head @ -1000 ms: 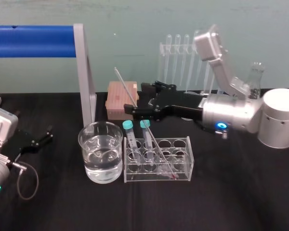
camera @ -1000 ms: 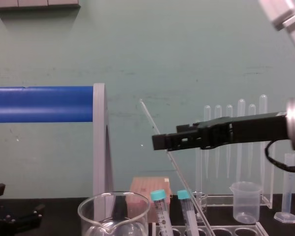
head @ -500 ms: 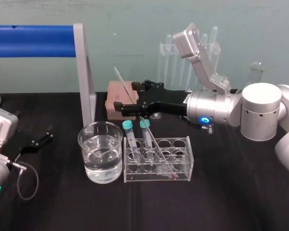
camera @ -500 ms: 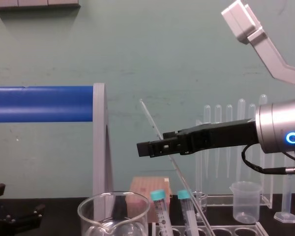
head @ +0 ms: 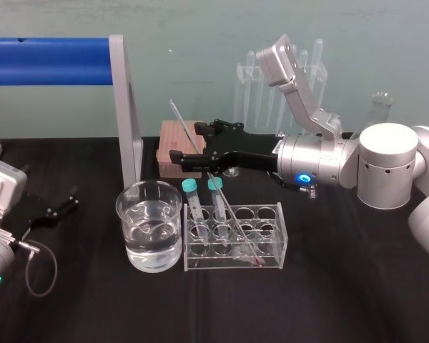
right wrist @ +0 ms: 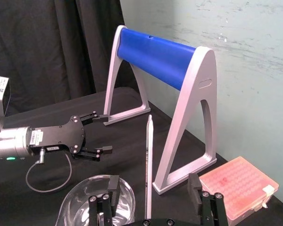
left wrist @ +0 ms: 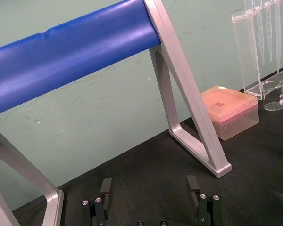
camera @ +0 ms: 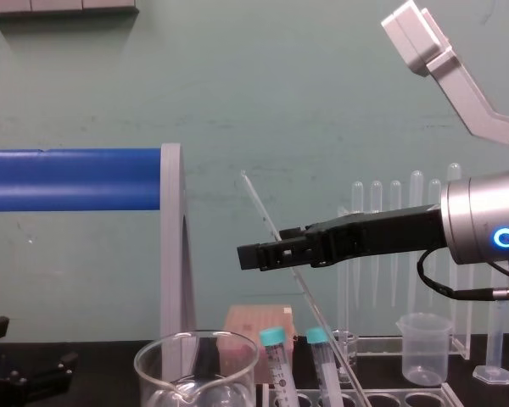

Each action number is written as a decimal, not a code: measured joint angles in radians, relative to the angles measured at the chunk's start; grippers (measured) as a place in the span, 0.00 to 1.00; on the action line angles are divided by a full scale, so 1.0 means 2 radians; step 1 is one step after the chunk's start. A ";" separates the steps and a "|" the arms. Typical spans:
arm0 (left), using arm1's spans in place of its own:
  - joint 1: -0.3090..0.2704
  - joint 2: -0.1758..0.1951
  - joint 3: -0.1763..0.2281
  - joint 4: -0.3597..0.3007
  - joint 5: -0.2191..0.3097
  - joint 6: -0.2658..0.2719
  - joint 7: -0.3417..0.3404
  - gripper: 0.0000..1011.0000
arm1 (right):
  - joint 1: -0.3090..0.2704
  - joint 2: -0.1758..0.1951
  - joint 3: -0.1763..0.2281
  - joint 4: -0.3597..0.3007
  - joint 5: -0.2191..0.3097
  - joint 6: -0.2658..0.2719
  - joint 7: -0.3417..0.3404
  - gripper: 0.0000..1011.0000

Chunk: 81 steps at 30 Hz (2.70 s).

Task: Hold the thermometer with one hand and immerse one end into the beaker, then reinsert it into the test tube rack.

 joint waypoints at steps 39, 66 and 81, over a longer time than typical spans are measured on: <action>0.000 0.000 0.000 0.000 0.000 0.000 0.000 1.00 | -0.013 0.001 0.009 -0.011 0.005 -0.009 -0.007 0.06; 0.000 0.000 0.000 0.000 0.000 0.000 0.000 1.00 | -0.030 0.032 0.124 -0.129 0.119 -0.095 -0.009 0.06; 0.000 0.000 0.000 0.000 0.000 0.000 0.000 1.00 | 0.042 -0.006 0.083 -0.095 0.150 -0.081 0.019 0.06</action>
